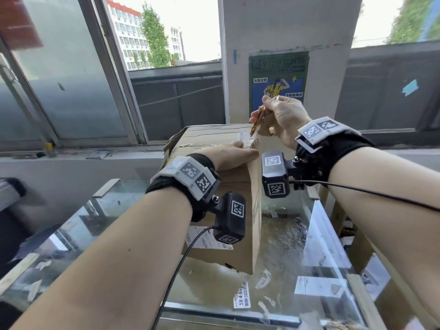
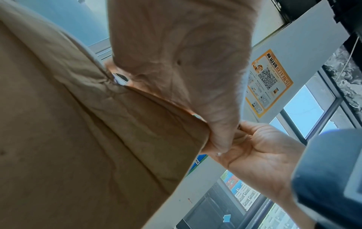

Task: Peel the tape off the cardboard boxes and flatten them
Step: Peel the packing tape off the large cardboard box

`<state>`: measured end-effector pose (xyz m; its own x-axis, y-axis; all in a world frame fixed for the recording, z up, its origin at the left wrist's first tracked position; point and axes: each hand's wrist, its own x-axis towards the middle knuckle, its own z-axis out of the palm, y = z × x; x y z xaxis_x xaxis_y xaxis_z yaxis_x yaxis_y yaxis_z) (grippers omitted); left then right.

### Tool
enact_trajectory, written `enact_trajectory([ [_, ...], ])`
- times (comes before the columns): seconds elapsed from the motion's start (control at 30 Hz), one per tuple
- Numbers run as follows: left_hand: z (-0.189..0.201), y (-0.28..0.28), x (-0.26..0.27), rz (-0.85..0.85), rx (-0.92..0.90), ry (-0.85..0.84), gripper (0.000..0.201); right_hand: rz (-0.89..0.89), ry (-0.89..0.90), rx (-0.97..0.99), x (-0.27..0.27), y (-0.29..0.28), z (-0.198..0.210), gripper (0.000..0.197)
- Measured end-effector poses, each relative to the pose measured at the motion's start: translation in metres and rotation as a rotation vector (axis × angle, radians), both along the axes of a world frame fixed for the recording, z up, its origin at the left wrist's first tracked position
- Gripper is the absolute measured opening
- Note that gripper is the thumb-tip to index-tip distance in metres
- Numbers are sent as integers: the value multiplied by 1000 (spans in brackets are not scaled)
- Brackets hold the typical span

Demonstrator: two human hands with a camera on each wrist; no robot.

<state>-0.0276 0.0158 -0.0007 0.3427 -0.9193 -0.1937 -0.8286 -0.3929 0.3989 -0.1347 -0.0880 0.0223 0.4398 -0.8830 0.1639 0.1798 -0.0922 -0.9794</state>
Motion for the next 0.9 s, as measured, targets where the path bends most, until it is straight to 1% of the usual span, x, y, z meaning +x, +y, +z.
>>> enact_trajectory([
  [0.07, 1, 3, 2, -9, 35, -3, 68, -35, -99, 54, 0, -1, 2, 29],
  [0.13, 3, 5, 3, -23, 49, 21, 68, -118, -207, 85, -6, -2, 12, 32],
  [0.17, 4, 6, 2, -20, 44, 28, 65, -152, -214, 73, -11, -2, 18, 33],
  [0.2, 5, 7, 1, -15, 35, 26, 62, -172, -170, 32, -15, 0, 24, 32],
  [0.23, 7, 7, 0, -10, 25, 19, 58, -187, -78, -41, -19, 2, 27, 29],
  [0.3, 7, 3, -4, -11, 1, 12, 50, -208, 229, -260, -20, 0, 24, 19],
  [0.37, 5, -1, -9, 4, -33, 9, 45, -209, 541, -449, -16, -2, 13, 21],
  [0.4, 3, -3, -11, 19, -52, 15, 44, -179, 659, -490, -14, -3, 7, 24],
  [0.47, 2, -6, -14, 24, -84, 32, 46, -83, 842, -481, -10, -2, -2, 32],
  [0.53, 1, -6, -17, -1, -97, 39, 51, -38, 1005, -445, -8, 3, -6, 45],
  [0.6, 2, -7, -19, -36, -105, 37, 56, -15, 1103, -393, -7, 8, -7, 51],
  [0.67, 1, -7, -20, -58, -105, 48, 55, 33, 1101, -324, -6, 9, -6, 50],
  [0.7, 1, -8, -19, -57, -108, 62, 55, 65, 1063, -266, -5, 7, -6, 47],
  [0.73, 0, -8, -17, -52, -113, 76, 54, 104, 992, -177, -5, 4, -9, 43],
  [0.8, -1, -9, -13, -42, -132, 106, 53, 176, 791, 28, -4, -2, -17, 35],
  [0.83, -1, -9, -12, -42, -142, 116, 52, 200, 696, 97, -3, -5, -22, 32],
  [0.9, 0, -9, -10, -43, -154, 128, 52, 231, 572, 156, -2, -7, -32, 27],
])
